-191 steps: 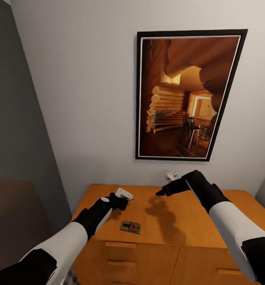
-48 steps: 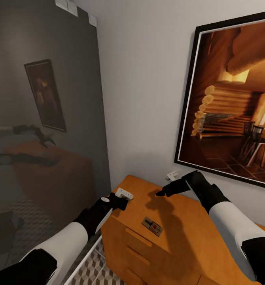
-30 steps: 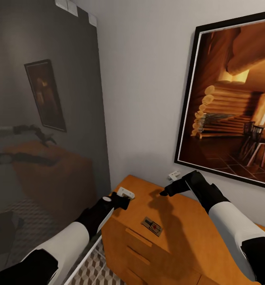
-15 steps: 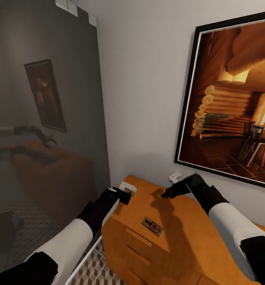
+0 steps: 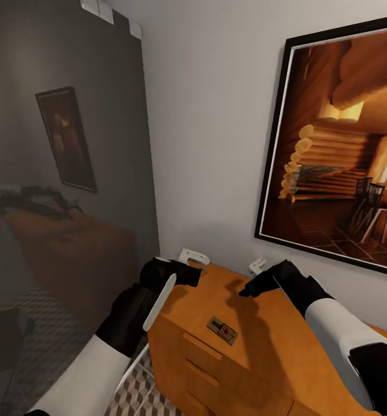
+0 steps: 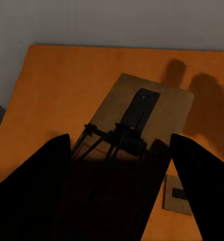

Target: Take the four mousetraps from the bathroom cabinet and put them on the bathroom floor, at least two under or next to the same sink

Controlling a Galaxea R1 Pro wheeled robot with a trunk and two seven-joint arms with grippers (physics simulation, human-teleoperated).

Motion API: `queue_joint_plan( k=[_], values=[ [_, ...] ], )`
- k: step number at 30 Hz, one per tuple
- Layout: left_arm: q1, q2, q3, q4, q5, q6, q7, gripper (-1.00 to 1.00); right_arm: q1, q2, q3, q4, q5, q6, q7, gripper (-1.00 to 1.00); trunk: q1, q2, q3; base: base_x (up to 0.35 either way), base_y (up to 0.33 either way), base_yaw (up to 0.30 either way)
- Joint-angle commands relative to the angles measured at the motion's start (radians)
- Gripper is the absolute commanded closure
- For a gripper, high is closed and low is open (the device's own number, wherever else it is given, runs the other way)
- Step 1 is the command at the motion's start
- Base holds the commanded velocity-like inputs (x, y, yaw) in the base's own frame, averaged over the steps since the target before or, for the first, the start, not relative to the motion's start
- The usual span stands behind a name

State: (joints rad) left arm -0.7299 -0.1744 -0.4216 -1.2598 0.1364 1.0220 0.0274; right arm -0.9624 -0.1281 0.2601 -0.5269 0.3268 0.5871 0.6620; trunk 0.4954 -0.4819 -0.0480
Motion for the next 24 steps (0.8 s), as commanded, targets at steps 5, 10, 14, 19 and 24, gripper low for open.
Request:
queue_joint_plan(
  k=[5, 10, 14, 19, 24],
  values=[
    [0.029, 0.000, -0.001, -0.073, 0.012, 0.011, 0.091, 1.00, 0.000, 0.000, 0.008, 0.036, 0.055, -0.068, -0.028, -1.00, 0.001, -0.002, -0.002, 0.000, 0.000, 0.000],
    [0.101, 0.000, -0.001, -0.197, 0.013, 0.013, 0.163, 1.00, 0.009, 0.019, 0.023, 0.072, 0.073, -0.115, -0.068, -1.00, 0.001, -0.002, -0.002, 0.000, 0.000, 0.000],
    [0.137, 0.000, 0.001, -0.212, 0.012, 0.011, 0.176, 1.00, 0.011, 0.026, 0.049, 0.089, 0.076, -0.124, -0.067, -1.00, 0.001, -0.002, -0.002, 0.000, 0.000, 0.000],
    [0.153, 0.000, 0.001, -0.214, 0.009, 0.010, 0.183, 1.00, 0.011, 0.029, 0.062, 0.095, 0.075, -0.122, -0.063, -1.00, 0.001, -0.002, -0.002, 0.000, 0.000, 0.000],
    [0.157, 0.011, 0.002, -0.198, 0.008, 0.009, 0.203, 1.00, 0.011, 0.031, 0.063, 0.096, 0.073, -0.118, -0.022, -1.00, 0.001, -0.002, -0.002, 0.000, 0.000, 0.000]
  ],
)
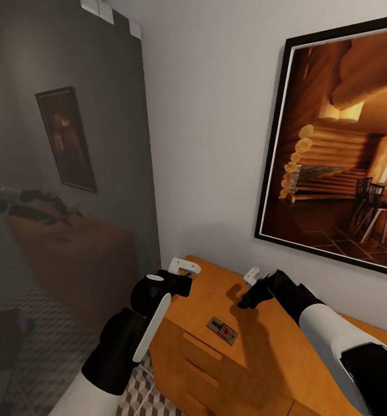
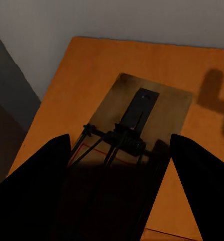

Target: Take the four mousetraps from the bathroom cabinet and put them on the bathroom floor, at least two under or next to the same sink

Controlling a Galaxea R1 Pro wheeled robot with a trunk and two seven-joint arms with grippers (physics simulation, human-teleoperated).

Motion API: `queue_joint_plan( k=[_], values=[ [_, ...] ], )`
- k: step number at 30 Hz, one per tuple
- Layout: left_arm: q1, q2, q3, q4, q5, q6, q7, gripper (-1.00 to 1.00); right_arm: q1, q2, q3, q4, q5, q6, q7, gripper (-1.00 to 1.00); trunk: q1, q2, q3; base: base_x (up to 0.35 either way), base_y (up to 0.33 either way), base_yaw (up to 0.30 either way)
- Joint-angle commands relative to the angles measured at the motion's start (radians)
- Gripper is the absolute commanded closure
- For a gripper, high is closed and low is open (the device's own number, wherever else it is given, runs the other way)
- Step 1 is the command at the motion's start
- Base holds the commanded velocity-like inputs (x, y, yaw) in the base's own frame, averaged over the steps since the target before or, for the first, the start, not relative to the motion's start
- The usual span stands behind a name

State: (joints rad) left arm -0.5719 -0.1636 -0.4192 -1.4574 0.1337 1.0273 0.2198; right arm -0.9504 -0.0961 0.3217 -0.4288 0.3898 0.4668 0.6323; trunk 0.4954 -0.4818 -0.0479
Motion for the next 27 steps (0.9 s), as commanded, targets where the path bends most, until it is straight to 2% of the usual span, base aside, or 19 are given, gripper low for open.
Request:
queue_joint_plan(
  k=[1, 6, 9, 27],
  values=[
    [-0.001, 0.001, -0.001, 0.002, 0.011, 0.004, 0.020, 1.00, -0.001, -0.001, 0.002, -0.003, 0.011, 0.001, 0.043, -1.00, 0.001, -0.002, -0.002, 0.000, 0.000, 0.000],
    [0.000, 0.004, -0.001, 0.009, 0.013, 0.002, 0.049, 1.00, -0.001, -0.002, 0.001, -0.005, 0.015, -0.005, 0.204, -1.00, 0.001, -0.002, -0.002, 0.000, 0.000, 0.000],
    [0.000, 0.004, -0.001, 0.011, 0.013, 0.002, 0.054, 1.00, -0.001, -0.003, 0.002, -0.006, 0.017, -0.001, 0.248, -1.00, 0.001, -0.002, -0.002, 0.000, 0.000, 0.000],
    [0.000, -0.002, -0.001, 0.043, 0.014, -0.012, 0.058, 1.00, -0.001, -0.002, 0.002, -0.007, 0.012, 0.008, 0.279, -1.00, 0.001, -0.002, -0.002, 0.000, 0.000, 0.000]
  ],
)
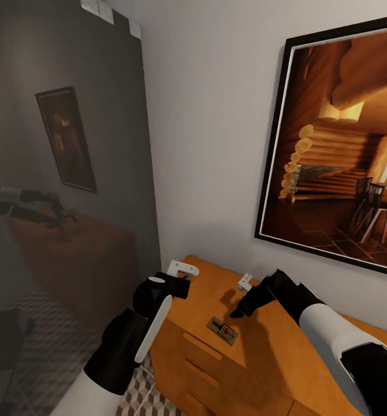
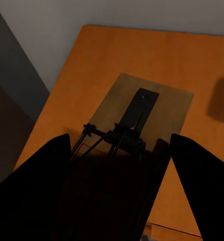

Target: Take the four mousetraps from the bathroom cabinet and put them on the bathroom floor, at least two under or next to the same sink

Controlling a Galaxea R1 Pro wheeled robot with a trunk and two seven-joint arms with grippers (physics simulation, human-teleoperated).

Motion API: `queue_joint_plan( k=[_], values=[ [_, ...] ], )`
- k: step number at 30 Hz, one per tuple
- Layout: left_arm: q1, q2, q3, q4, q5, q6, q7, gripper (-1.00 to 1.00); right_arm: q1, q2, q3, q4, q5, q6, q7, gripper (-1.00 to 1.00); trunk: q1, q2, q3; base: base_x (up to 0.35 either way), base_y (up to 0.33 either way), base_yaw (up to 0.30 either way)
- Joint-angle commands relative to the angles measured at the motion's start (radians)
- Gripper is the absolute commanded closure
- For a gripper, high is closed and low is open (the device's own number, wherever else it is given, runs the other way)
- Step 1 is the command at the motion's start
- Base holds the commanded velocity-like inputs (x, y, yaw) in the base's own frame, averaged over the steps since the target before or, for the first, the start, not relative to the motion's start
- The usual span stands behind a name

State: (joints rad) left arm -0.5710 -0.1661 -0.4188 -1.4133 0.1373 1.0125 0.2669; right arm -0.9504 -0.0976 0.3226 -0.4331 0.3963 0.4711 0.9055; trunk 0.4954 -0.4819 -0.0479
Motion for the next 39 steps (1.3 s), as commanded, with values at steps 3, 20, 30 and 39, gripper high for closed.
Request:
queue_joint_plan(
  k=[3, 20, 30, 39],
  values=[
    [-0.001, 0.002, 0.000, 0.000, 0.011, 0.002, 0.010, 1.00, -0.001, -0.001, 0.000, -0.003, 0.005, 0.002, 0.007, -1.00, 0.001, -0.002, -0.002, 0.000, 0.000, 0.000],
    [-0.001, -0.003, -0.002, 0.003, 0.015, -0.002, 0.008, 1.00, -0.001, 0.014, -0.002, -0.005, 0.003, -0.001, 0.143, -1.00, 0.001, -0.002, -0.002, 0.000, 0.000, 0.000],
    [-0.001, -0.005, -0.003, 0.005, 0.016, -0.003, 0.007, 1.00, -0.001, 0.025, -0.004, -0.003, 0.002, 0.001, 0.142, -1.00, 0.001, -0.002, -0.002, 0.000, 0.000, 0.000],
    [-0.001, -0.006, -0.003, 0.005, 0.015, -0.009, 0.007, 1.00, -0.001, 0.027, -0.005, -0.003, 0.001, 0.000, 0.101, -1.00, 0.001, -0.002, -0.002, 0.000, 0.000, 0.000]
  ],
)
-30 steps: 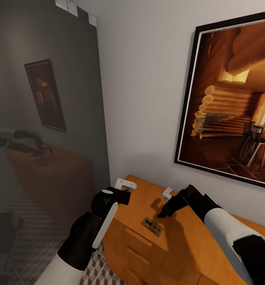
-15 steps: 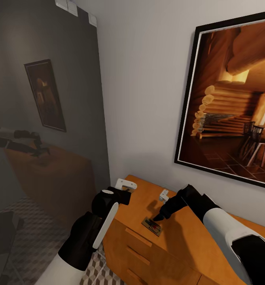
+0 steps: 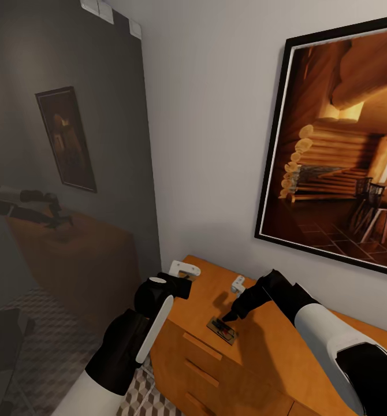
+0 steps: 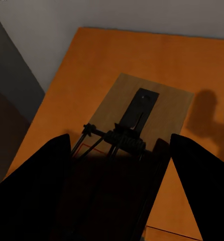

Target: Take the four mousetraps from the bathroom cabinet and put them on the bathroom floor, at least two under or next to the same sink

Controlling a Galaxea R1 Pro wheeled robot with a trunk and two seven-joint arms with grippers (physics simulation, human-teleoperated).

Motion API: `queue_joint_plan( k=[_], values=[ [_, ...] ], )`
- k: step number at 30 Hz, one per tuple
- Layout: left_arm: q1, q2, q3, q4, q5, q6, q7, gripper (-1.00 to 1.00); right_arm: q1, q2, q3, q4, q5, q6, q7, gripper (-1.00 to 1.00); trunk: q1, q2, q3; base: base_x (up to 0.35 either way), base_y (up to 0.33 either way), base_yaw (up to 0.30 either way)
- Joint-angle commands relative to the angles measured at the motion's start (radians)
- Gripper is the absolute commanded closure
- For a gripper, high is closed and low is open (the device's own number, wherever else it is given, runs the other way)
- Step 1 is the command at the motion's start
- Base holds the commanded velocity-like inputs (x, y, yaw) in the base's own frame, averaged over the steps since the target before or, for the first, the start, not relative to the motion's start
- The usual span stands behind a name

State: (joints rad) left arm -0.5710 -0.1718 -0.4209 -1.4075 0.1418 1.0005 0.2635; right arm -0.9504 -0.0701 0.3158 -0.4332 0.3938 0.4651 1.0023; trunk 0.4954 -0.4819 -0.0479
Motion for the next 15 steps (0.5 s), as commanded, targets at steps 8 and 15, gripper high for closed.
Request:
queue_joint_plan(
  k=[8, 15],
  values=[
    [-0.001, 0.001, -0.001, -0.001, 0.010, 0.004, 0.010, 1.00, -0.001, 0.000, 0.002, -0.001, 0.002, 0.006, 0.000, -1.00, 0.001, -0.002, -0.002, 0.000, 0.000, 0.000],
    [-0.001, 0.001, -0.001, 0.000, 0.010, 0.004, 0.007, 1.00, -0.001, 0.000, 0.002, -0.001, 0.002, 0.006, -0.001, -1.00, 0.001, -0.002, -0.002, -0.011, 0.000, 0.000]
  ],
)
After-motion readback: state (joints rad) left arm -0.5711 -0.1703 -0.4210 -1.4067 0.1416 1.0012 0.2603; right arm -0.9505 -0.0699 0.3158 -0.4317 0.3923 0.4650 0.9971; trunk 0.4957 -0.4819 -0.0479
